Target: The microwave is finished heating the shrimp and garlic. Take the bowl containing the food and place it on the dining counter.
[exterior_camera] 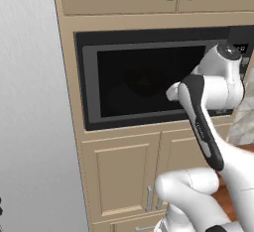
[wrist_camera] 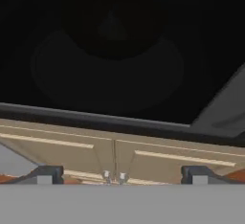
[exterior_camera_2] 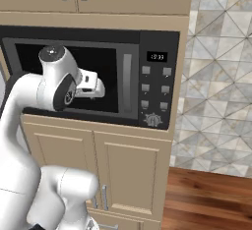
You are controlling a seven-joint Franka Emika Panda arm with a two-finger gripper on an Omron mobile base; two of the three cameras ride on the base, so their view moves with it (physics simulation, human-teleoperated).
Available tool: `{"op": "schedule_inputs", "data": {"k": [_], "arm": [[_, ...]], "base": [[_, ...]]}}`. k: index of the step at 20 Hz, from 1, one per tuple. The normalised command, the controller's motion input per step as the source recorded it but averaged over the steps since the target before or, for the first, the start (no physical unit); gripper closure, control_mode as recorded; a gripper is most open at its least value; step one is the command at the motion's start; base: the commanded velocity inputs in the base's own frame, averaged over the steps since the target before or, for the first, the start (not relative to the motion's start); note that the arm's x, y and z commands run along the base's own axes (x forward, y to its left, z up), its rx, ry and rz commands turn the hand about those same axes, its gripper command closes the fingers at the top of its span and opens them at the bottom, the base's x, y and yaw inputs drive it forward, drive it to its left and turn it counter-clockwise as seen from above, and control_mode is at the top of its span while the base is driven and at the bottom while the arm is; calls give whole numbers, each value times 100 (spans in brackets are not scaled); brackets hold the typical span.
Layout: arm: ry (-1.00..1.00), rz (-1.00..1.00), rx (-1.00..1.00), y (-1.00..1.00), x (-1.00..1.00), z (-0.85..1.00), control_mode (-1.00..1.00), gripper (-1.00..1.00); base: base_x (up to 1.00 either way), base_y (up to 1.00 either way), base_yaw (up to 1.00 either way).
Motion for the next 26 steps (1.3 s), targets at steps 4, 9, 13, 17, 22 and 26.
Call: {"op": "schedule_inputs", "data": {"k": [4, 9, 13, 17, 22, 26], "arm": [[-53, 0, 0, -86, -46, 11, -100, -100], [-50, 3, 1, -99, -43, 3, -100, -100], [-43, 10, 7, -89, -2, 0, -100, -100], [-40, 8, 1, -42, 10, 0, -100, -100], [-17, 0, 0, -2, 42, 0, -100, -100], [-3, -1, 0, 1, 66, 0, -100, -100]], "base": [[0, 0, 0], [0, 0, 0], [0, 0, 0], [0, 0, 0], [0, 0, 0], [0, 0, 0]]}}
